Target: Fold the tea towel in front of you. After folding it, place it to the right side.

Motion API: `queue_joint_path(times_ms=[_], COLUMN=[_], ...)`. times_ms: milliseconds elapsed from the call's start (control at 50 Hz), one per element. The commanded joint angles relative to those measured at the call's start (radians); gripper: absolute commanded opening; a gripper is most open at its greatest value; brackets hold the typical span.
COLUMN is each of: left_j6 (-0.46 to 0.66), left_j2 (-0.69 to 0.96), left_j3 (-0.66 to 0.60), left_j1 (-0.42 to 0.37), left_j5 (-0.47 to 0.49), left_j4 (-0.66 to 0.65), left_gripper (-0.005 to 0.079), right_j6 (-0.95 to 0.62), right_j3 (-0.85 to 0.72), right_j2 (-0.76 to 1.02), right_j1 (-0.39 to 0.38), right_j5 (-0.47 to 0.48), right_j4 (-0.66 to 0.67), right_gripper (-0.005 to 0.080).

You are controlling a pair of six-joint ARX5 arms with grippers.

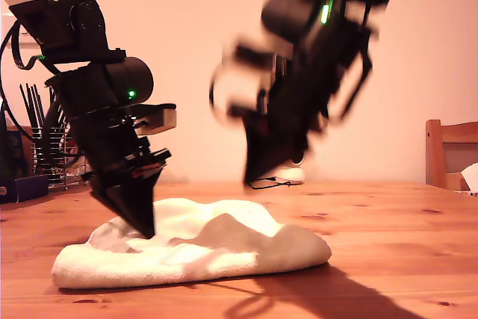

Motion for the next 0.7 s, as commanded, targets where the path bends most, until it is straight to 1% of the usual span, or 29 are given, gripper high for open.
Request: queue_joint_path(times_ms=[0,220,360,480,560,580,680], left_j6=[-0.007,-0.042,-0.055,-0.069,-0.075,-0.093,-0.109], left_j2=[-0.025,-0.076,-0.081,-0.081,-0.081,-0.081,-0.081], left_j3=[-0.022,-0.044,-0.081,-0.151,-0.184,-0.188,-0.202], left_j1=[-0.003,-0.003,-0.005,-0.006,-0.006,-0.006,-0.011], left_j5=[0.023,0.119,0.158,0.178,0.198,0.2,0.217], left_j4=[0.034,0.164,0.225,0.302,0.35,0.356,0.373], left_gripper=[-0.0024,-0.0024,-0.0024,-0.0024,-0.0024,-0.0024,-0.0024], right_j6=[-0.004,-0.079,-0.182,-0.252,-0.326,-0.351,-0.478], right_j3=[-0.012,-0.044,-0.131,-0.235,-0.297,-0.311,-0.365], right_j2=[-0.002,-0.04,-0.077,-0.134,-0.184,-0.198,-0.245], right_j1=[0.002,0.002,0.002,0.003,0.009,0.016,0.045], right_j5=[0.01,0.013,0.013,0.014,0.021,0.023,0.062], right_j4=[0.015,0.076,0.115,0.178,0.223,0.23,0.229], right_gripper=[-0.0013,-0.0013,-0.0013,-0.0013,-0.0013,-0.0013,-0.0013])
